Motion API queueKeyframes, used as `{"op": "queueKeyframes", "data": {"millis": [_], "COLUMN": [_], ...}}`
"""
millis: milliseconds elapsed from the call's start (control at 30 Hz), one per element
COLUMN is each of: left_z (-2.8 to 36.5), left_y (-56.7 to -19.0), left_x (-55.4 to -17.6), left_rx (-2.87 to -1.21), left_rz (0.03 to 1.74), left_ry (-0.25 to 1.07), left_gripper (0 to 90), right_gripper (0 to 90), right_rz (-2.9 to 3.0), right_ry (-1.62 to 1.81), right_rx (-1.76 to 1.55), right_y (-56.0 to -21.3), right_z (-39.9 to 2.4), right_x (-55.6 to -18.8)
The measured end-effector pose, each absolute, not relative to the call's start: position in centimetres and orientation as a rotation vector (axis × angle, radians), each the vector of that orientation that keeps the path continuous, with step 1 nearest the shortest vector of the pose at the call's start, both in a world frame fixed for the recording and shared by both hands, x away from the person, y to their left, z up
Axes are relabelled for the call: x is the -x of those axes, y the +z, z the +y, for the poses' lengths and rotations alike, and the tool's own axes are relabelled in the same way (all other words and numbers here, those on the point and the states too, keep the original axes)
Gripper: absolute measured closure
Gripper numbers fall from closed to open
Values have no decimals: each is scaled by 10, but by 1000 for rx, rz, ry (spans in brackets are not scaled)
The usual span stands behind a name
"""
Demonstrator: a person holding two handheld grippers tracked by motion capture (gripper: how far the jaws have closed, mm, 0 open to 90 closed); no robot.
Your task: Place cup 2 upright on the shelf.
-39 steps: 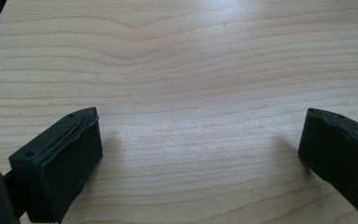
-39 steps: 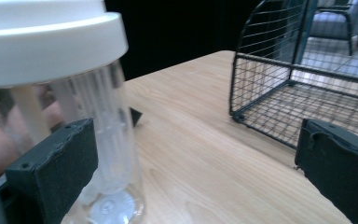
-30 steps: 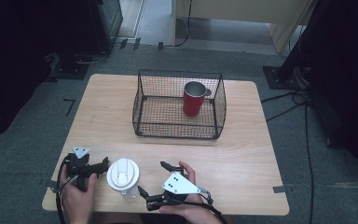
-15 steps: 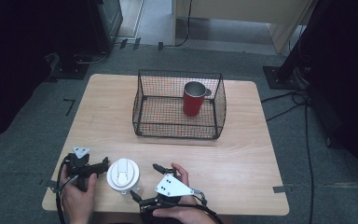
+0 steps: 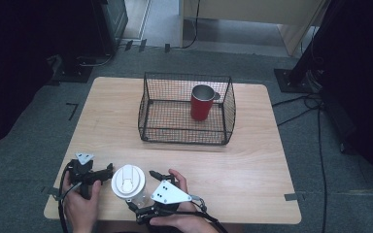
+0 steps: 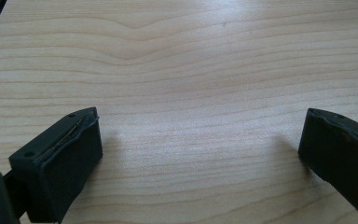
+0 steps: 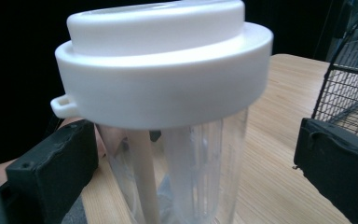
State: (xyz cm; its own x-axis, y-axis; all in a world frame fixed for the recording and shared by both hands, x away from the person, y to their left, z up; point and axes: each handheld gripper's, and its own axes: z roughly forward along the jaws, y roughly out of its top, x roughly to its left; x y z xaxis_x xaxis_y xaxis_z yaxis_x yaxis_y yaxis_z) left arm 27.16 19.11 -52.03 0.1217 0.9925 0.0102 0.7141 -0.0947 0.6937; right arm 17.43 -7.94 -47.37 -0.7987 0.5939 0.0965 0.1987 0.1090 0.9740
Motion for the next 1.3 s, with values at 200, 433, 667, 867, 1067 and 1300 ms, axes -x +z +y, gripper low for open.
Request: {"op": "queueKeyframes", "data": {"millis": [200,433,667,867,1067,1300], "left_z": [191,191,191,191,191,191], "left_y": [-520,-520,-520,-520,-520,-520], "left_x": [-272,-272,-272,-272,-272,-272], "left_rx": [-1869,-1869,-1869,-1869,-1869,-1869], "left_rz": [1646,1646,1646,1646,1647,1647], "left_ry": [676,676,676,676,676,675], "left_gripper": [0,0,0,0,0,0], "right_gripper": [38,72,77,94,140,144], "right_rz": [2086,2092,2095,2098,2105,2106], "right_ry": [1746,1755,1754,1745,1743,1746], "right_rx": [-783,-801,-791,-785,-784,-799], "right_y": [-474,-474,-472,-473,-476,-476], "right_z": [-70,-63,-59,-56,-51,-51], "right_x": [-177,-179,-182,-184,-184,-185]}}
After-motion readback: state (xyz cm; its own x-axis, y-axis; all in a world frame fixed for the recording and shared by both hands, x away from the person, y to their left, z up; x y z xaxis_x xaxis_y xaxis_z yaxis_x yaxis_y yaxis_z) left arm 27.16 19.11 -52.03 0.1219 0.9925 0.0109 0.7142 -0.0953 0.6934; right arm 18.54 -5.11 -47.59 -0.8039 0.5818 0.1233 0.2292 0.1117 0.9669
